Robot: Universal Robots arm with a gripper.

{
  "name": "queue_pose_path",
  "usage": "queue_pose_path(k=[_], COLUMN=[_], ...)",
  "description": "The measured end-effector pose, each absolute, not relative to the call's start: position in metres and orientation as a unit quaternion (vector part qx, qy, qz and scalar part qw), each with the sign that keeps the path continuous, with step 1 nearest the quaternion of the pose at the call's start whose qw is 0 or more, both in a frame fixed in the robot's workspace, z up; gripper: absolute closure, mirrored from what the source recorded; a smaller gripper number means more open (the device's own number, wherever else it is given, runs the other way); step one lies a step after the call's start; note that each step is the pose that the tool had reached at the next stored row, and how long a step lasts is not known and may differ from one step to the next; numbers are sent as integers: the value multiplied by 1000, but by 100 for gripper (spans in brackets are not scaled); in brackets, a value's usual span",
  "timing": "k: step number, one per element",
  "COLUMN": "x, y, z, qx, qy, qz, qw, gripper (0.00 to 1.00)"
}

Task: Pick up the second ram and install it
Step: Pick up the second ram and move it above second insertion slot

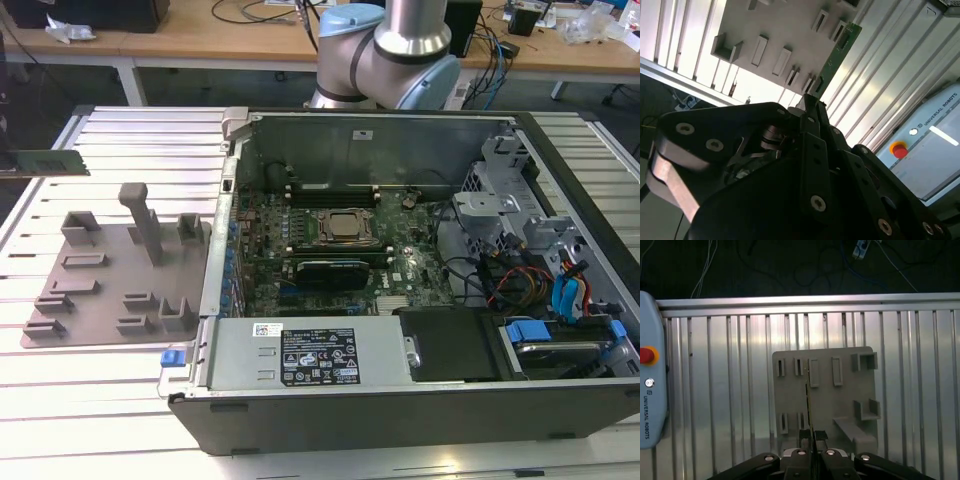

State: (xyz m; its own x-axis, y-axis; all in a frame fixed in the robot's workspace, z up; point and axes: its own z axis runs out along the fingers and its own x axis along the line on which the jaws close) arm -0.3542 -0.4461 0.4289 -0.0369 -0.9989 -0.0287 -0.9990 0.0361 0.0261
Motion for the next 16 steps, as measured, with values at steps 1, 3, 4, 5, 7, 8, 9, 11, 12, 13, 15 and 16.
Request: queue_pose_path(k=[1,3,4,5,7,8,9,11,12,13,15,16], x=[-349,-342,-337,-332,-319,-311,-304,-290,-287,-283,-277,-271], y=[-446,-446,-446,-446,-446,-445,-445,-445,-445,-444,-444,-444], z=[429,429,429,429,429,429,429,429,429,429,429,429], qx=[-694,-694,-694,-694,-694,-694,-694,-694,-694,-694,-694,-694], qy=[720,720,720,720,720,720,720,720,720,720,720,720], qz=[19,19,19,19,19,19,19,19,19,19,19,19], qw=[1,1,1,1,1,1,1,1,1,1,1,1], gripper=[87,87,87,87,87,87,87,87,87,87,87,87])
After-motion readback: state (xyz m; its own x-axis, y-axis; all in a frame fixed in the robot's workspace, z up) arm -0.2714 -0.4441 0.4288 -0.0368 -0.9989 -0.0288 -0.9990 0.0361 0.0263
